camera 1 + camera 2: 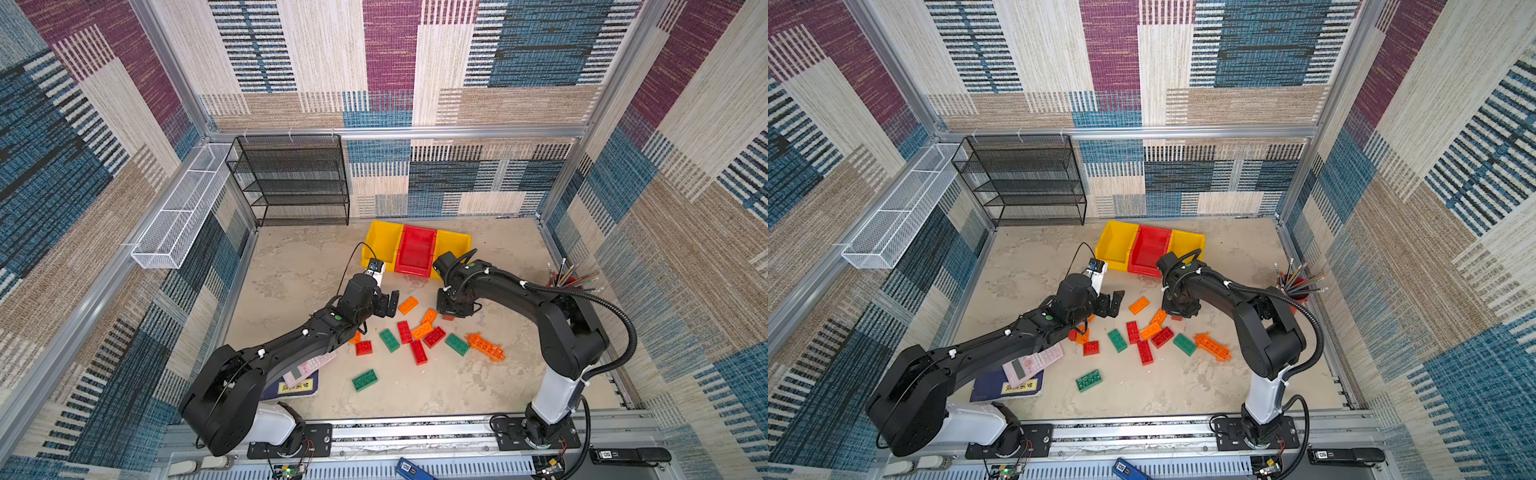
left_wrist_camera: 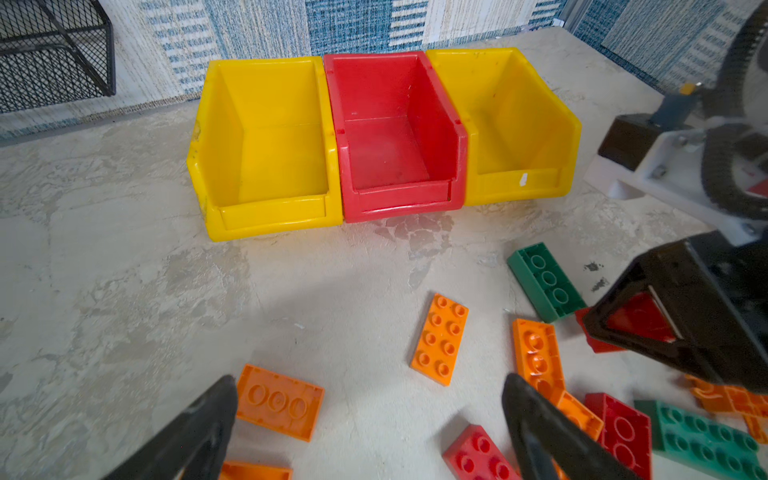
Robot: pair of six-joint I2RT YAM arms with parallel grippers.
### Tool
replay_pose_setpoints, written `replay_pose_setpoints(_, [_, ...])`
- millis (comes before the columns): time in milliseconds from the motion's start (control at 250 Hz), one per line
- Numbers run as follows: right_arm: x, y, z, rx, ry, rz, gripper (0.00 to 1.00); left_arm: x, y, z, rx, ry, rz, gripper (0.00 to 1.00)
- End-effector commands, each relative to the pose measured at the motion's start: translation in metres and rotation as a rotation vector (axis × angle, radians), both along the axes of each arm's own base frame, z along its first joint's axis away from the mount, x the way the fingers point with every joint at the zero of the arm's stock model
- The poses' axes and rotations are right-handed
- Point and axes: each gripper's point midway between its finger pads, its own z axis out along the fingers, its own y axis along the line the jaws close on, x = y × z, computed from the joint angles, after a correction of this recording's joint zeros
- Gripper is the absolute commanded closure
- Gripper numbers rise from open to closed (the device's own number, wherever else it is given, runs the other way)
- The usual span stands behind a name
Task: Sort the legos into containers by color
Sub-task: 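Carry the red brick with the right gripper into the yellow bin nearest it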
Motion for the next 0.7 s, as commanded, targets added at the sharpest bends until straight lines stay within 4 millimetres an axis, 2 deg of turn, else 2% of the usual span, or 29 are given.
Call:
replay_pose_setpoints(0, [0.018,-0.003,0.017,-0.034,-0.048,0.015,0.74,0.007,-0.009,0.012,0.022,-0.042,-0.044,0.01])
replay_pose_setpoints(140, [0.064,-0.006,0.048,-0.024,-0.160,0.010,0.73,0.013,-0.019,0.017,0.042,-0.049,-0.082,0.01])
replay_pose_setpoints(320, [0.118,-0.019,0.063,-0.003,-0.242,-0.026,0.73,0.020,-0.028,0.024,0.046,-0.063,-0.112,0.01])
replay_pose_setpoints(488, [0.157,-0.033,0.050,-0.003,-0.266,-0.044,0.73,0.022,-0.031,0.028,0.065,-0.074,-0.130,0.01])
replay_pose_setpoints(696, [0.195,-0.038,0.039,-0.035,-0.306,-0.017,0.69,0.023,-0.030,0.029,0.088,-0.074,-0.132,0.01])
